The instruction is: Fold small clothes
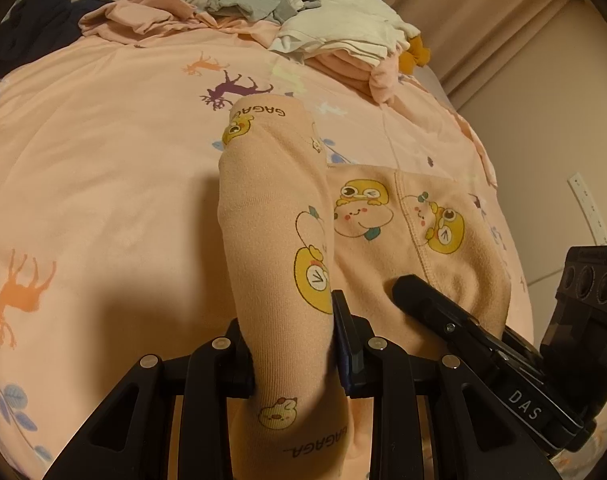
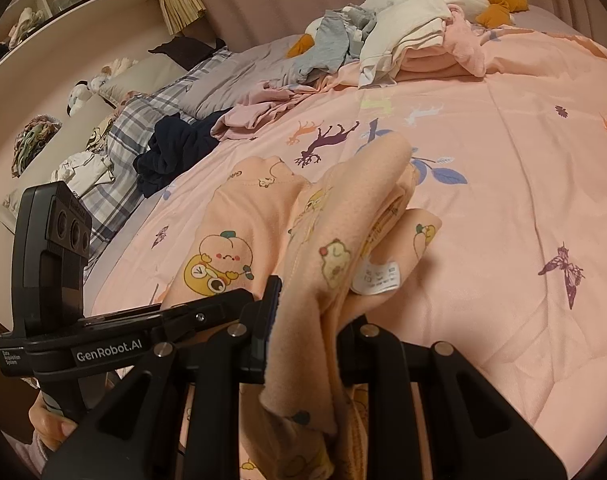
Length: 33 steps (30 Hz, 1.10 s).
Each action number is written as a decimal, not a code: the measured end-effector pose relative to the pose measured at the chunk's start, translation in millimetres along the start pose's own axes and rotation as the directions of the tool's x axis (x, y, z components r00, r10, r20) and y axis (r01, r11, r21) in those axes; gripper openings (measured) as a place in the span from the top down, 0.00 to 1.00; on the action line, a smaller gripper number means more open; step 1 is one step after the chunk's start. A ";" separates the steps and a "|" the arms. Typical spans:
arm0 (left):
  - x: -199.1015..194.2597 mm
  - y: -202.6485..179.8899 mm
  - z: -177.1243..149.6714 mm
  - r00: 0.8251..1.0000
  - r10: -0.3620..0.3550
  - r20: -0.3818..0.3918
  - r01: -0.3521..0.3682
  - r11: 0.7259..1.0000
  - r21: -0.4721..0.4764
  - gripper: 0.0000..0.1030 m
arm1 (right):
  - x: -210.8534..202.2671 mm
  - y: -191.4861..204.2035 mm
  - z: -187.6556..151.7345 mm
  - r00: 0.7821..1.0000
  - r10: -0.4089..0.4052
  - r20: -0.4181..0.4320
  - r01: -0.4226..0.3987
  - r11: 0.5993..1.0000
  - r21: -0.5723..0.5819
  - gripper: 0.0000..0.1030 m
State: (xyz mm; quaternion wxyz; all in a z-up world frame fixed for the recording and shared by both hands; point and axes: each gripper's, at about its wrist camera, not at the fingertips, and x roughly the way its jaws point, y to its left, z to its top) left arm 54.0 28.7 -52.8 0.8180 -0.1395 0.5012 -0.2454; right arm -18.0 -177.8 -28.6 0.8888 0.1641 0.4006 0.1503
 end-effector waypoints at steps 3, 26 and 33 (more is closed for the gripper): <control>1.6 0.6 1.1 1.000 0.002 -0.004 -0.002 1.000 -0.001 0.73 | 1.1 0.7 0.2 1.000 0.000 -0.002 0.000 1.000 0.002 0.78; 30.0 1.2 21.7 0.999 0.022 -0.028 -0.022 1.000 0.014 0.73 | 27.9 -19.3 19.6 1.000 -0.005 -0.018 0.005 1.000 0.017 0.78; 39.4 -0.3 33.4 0.999 0.030 -0.029 -0.029 0.999 0.032 0.73 | 35.9 -24.9 29.5 1.000 -0.015 -0.012 0.015 1.000 0.016 0.78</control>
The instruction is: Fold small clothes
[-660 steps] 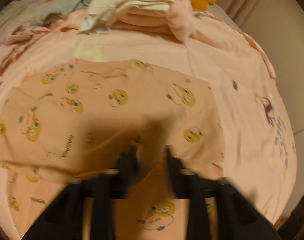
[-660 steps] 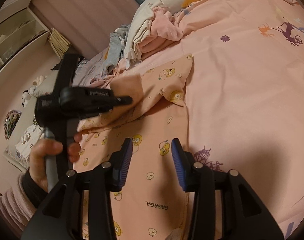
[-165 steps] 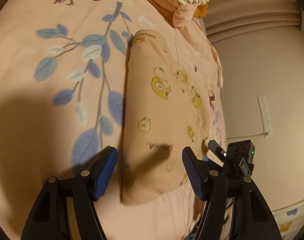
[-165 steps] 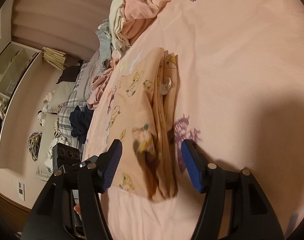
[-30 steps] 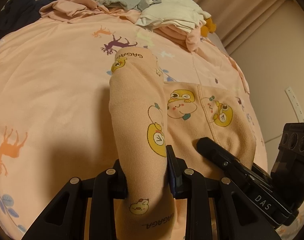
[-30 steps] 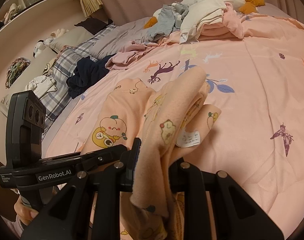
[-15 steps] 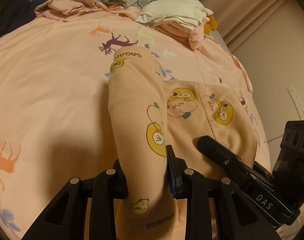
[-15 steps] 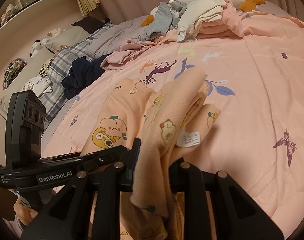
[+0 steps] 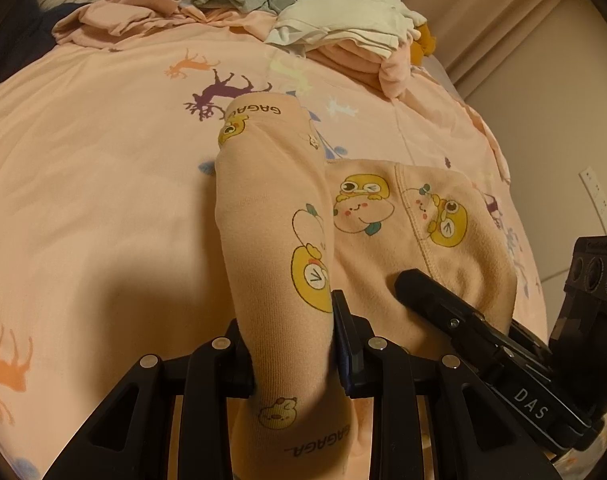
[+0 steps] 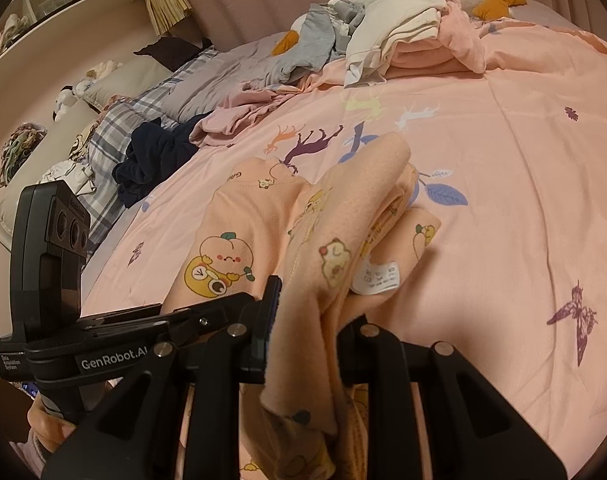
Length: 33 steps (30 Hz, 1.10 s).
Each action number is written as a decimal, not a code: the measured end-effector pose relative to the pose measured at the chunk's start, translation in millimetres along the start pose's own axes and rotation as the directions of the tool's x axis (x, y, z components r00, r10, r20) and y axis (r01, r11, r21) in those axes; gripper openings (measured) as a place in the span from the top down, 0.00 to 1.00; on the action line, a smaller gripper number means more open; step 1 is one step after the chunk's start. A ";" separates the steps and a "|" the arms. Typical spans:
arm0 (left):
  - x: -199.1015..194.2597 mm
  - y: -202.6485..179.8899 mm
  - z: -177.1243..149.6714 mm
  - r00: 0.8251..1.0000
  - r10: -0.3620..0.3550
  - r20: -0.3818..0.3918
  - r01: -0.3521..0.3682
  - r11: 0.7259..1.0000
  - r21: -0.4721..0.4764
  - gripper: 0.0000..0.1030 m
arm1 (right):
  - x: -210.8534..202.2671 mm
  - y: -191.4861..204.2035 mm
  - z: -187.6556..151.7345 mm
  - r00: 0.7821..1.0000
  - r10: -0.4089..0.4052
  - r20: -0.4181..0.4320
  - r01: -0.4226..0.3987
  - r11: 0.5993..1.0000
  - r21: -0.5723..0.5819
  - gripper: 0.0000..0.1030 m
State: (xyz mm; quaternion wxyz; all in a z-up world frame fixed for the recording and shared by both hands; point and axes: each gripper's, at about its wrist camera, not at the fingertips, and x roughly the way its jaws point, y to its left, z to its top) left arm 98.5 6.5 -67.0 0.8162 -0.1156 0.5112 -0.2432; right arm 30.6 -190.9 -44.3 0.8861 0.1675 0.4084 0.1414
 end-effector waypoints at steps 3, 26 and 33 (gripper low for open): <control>2.7 -1.1 5.8 1.000 0.002 0.003 -0.002 1.000 0.007 0.73 | 3.2 -2.9 5.1 1.000 -0.002 0.004 0.002 1.000 0.004 0.78; 27.9 -10.6 48.3 0.999 0.024 0.021 -0.025 0.997 0.074 0.73 | 20.4 -15.0 42.3 0.998 -0.031 0.062 0.030 0.999 0.022 0.78; 37.2 -7.7 53.0 1.000 0.027 0.006 -0.027 0.997 0.067 0.72 | 28.6 -18.0 44.1 0.998 -0.043 0.053 0.041 0.999 0.025 0.78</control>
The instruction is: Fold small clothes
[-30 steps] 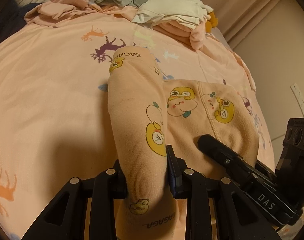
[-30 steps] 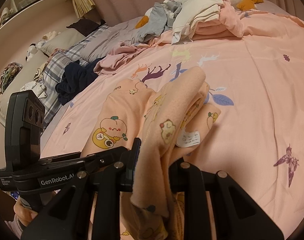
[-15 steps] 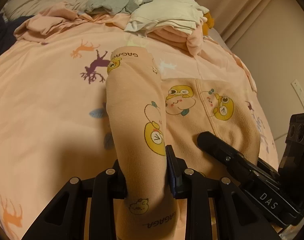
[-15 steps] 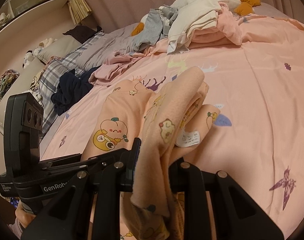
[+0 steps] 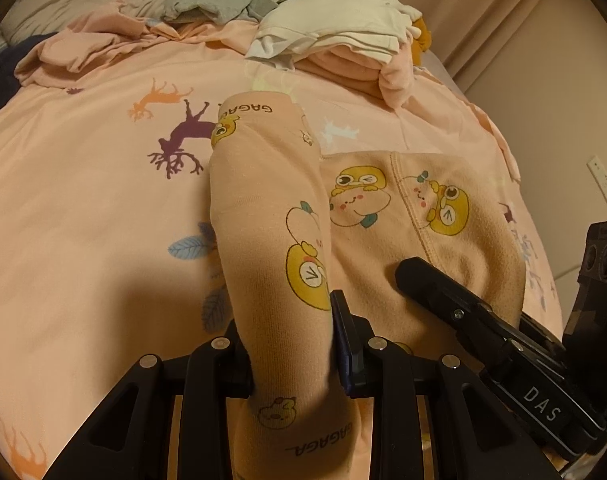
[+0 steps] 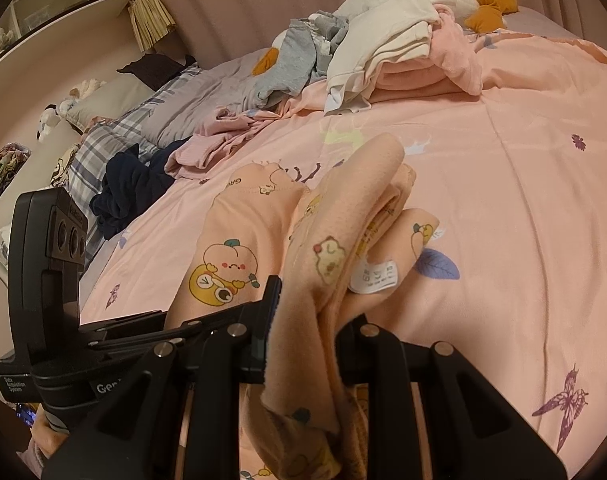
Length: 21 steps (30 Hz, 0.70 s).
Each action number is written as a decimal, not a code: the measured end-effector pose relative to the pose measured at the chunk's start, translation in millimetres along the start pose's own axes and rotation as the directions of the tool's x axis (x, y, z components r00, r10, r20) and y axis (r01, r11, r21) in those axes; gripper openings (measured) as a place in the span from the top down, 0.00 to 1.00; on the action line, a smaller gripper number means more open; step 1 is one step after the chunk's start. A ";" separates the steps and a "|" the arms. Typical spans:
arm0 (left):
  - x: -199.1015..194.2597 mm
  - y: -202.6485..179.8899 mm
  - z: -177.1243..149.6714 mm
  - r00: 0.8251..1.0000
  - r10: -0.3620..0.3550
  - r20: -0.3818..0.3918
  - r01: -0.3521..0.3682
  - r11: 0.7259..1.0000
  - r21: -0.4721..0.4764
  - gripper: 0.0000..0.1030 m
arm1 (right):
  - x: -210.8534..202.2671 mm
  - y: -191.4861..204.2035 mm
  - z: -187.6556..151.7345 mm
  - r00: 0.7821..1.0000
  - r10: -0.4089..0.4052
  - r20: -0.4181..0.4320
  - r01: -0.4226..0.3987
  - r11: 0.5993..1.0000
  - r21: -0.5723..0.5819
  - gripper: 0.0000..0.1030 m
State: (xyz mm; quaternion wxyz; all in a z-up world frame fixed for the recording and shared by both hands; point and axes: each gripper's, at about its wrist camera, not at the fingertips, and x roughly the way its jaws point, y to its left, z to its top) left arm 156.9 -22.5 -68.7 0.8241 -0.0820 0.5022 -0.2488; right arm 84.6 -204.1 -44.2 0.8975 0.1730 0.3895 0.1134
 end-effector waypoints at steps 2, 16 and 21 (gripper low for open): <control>2.3 0.7 0.7 1.000 0.002 -0.005 -0.002 1.000 -0.002 0.72 | 2.6 -1.0 -0.3 1.000 -0.002 -0.004 0.002 1.000 0.003 0.78; 12.7 4.4 0.4 0.999 0.013 -0.031 -0.013 1.000 -0.009 0.73 | 16.7 -6.6 -0.9 0.999 -0.005 -0.033 0.005 1.000 0.013 0.78; 14.8 6.3 0.3 0.999 0.015 -0.038 -0.015 1.000 -0.013 0.73 | 19.5 -8.4 -0.9 0.999 -0.006 -0.038 0.007 1.000 0.016 0.78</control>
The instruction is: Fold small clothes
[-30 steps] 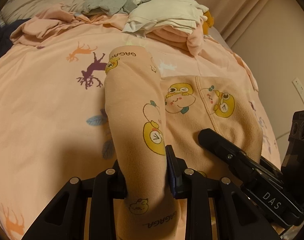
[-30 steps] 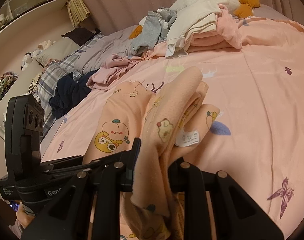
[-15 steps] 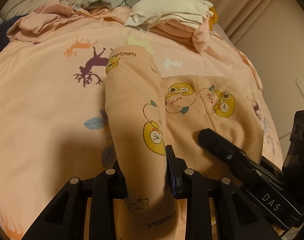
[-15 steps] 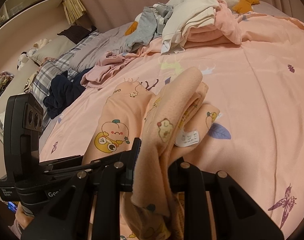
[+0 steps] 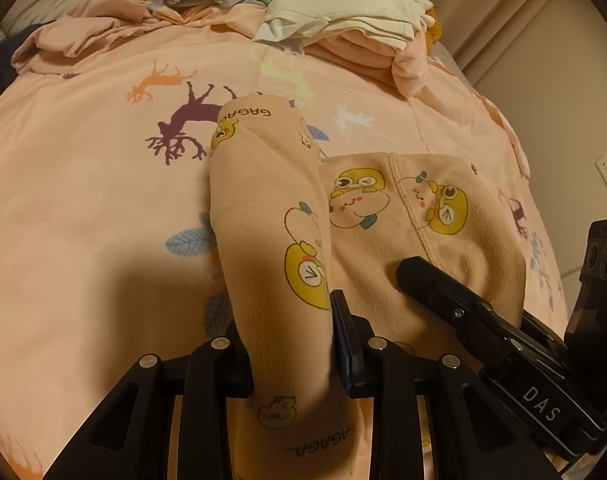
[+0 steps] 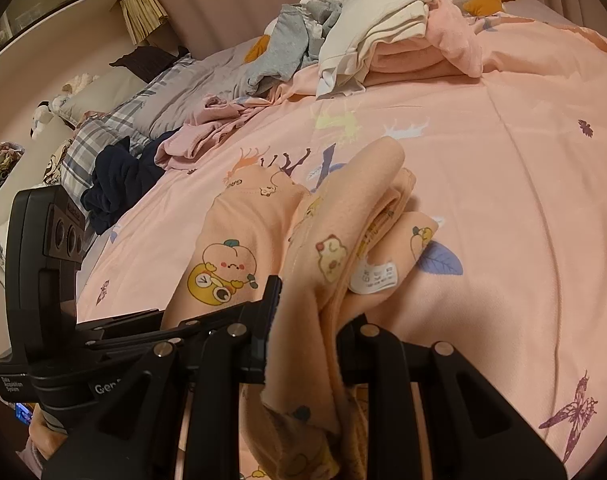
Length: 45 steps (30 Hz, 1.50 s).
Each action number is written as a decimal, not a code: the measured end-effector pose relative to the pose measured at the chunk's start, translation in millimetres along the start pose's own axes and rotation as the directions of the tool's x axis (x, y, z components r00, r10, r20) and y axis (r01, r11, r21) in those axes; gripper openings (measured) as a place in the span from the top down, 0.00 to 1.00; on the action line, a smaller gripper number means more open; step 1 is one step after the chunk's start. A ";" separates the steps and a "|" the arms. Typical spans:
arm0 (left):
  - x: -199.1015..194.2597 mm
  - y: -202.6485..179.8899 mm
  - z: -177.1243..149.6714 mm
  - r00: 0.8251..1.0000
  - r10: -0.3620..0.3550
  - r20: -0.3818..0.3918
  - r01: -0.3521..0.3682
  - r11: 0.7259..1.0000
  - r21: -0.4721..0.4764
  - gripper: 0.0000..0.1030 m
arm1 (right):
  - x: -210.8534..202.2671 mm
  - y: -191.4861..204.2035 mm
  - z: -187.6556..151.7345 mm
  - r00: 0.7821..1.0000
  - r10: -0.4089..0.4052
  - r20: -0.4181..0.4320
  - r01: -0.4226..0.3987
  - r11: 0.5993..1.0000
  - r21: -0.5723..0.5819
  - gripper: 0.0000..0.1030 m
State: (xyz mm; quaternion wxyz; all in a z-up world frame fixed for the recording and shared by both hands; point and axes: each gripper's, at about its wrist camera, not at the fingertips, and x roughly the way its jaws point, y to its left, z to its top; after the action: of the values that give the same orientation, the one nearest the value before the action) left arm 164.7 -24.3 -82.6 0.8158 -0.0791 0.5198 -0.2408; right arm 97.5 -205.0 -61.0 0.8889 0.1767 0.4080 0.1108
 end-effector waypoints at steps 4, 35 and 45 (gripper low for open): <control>1.3 0.5 0.3 1.000 0.002 -0.004 -0.002 1.000 -0.001 0.73 | 1.9 -1.1 0.9 1.000 0.000 -0.005 0.000 1.000 0.000 0.78; 5.3 3.3 0.6 1.000 0.004 -0.013 -0.004 1.000 -0.011 0.72 | 9.4 -10.4 -2.9 1.000 -0.009 -0.020 0.010 1.000 0.018 0.76; 6.5 4.2 0.3 1.000 0.005 -0.014 -0.005 1.000 -0.010 0.72 | 9.6 -10.6 -2.5 1.000 -0.008 -0.020 0.009 1.000 0.019 0.76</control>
State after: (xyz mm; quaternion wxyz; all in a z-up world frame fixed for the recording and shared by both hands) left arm 168.5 -23.8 -89.4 0.8125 -0.0803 0.5268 -0.2365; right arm 102.3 -210.8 -73.3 0.8834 0.1822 0.4187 0.1050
